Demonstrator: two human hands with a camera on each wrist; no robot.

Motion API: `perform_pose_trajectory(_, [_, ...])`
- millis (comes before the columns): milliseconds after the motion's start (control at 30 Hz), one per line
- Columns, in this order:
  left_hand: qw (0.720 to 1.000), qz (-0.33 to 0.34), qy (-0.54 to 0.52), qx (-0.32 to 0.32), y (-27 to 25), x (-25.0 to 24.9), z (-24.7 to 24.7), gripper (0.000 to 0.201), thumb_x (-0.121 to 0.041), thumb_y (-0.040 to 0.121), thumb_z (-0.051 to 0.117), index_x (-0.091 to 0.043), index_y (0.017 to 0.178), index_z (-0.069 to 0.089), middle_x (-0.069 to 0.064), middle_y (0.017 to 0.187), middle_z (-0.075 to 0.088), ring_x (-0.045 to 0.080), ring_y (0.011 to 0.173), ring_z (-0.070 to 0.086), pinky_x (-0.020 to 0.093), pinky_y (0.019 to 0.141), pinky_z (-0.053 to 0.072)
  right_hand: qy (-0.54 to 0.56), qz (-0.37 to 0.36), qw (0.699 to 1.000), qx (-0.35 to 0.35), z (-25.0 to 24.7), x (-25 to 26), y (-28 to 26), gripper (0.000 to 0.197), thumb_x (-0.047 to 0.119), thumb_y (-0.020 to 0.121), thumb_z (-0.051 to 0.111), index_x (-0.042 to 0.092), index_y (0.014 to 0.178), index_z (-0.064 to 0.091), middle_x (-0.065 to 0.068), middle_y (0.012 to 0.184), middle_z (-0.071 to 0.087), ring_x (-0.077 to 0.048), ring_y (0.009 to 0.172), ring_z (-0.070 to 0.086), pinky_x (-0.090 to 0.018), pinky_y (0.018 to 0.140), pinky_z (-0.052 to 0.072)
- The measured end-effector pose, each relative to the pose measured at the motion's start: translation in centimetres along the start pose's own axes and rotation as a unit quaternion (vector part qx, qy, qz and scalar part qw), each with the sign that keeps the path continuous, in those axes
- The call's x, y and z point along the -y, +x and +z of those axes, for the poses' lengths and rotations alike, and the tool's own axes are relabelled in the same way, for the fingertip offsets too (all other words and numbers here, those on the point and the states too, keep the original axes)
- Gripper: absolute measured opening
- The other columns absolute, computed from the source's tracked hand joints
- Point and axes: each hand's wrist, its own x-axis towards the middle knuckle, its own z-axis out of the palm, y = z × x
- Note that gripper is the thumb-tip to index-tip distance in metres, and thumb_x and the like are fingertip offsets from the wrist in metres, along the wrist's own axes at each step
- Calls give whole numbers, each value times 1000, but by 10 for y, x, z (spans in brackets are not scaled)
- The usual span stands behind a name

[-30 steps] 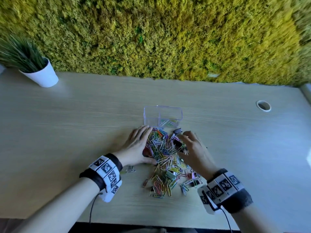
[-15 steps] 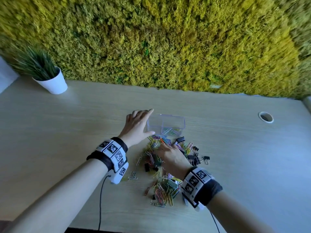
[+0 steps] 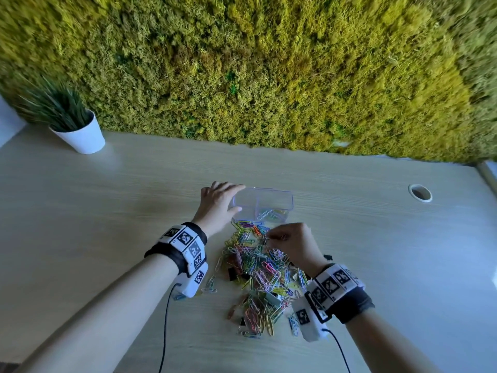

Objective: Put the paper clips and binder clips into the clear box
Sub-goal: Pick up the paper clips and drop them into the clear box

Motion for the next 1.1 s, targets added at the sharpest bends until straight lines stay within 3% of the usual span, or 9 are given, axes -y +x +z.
perform_pose_trajectory(167, [999,-5,-32,-8,0,2,2,53,-24,81,69,-24,131,52,-3,127,56,21,110,45,37,85,28,49,-20,997,-59,-27,20,27,16,2,71,75,11,84,75,-2,74,72,1,59,61,-15,58,51])
perform_pose_trajectory(300, [999,-9,-41,-2,-1,3,2,53,-23,82,68,-24,132,51,-4,128,55,20,112,44,37,86,28,-61,-88,990,-97,-34,34,53,15,0,72,73,6,85,74,-4,81,72,5,63,61,-5,64,47])
perform_pose_trajectory(433, [999,-15,-33,6,0,1,0,54,-23,82,68,-25,133,49,-5,130,55,19,112,44,37,87,28,-125,-124,981,-81,-27,32,66,16,-3,72,70,4,86,74,-10,88,73,-18,77,68,-30,80,55])
perform_pose_trajectory(567, [1000,0,-3,26,-4,2,-4,60,-27,85,65,-25,140,41,-5,136,49,18,118,39,38,89,28,-133,-126,979,-94,-24,23,61,21,1,74,70,9,93,74,-7,92,73,-8,74,59,-18,74,46])
perform_pose_trajectory(733, [998,-36,-12,59,-31,14,-13,72,-45,78,68,-23,137,33,0,130,46,18,116,43,38,96,36,-135,-141,975,-108,-36,-2,37,30,-2,72,70,11,99,70,-5,95,69,-16,79,61,-28,69,49])
perform_pose_trajectory(833, [986,-83,-31,143,-55,25,-24,59,-49,74,71,-23,120,45,-6,106,54,7,84,52,18,65,40,-160,-125,973,-107,-43,-20,24,27,-6,75,64,9,96,71,-6,92,68,-16,76,62,-34,70,54])
perform_pose_trajectory(900, [966,-115,-4,230,-70,34,-26,54,-53,68,73,-24,107,49,-9,90,57,6,68,54,18,52,36,-192,-148,966,-88,-37,-24,20,24,-6,78,59,9,93,72,-7,91,70,-17,76,63,-36,72,55])
perform_pose_trajectory(1000, [930,-141,33,339,-85,38,-27,57,-63,52,78,-27,86,48,-5,77,62,15,60,59,28,51,45,-208,-169,963,-11,-15,-16,16,29,-6,83,52,8,103,69,-8,107,67,-21,96,63,-29,87,50])
perform_pose_trajectory(1100, [894,-128,104,416,-94,35,-29,64,-61,46,83,-15,81,55,-3,76,64,15,58,54,26,48,35,-263,-134,951,89,9,-16,16,40,1,86,51,16,123,57,-5,132,53,-22,119,51,-39,98,46])
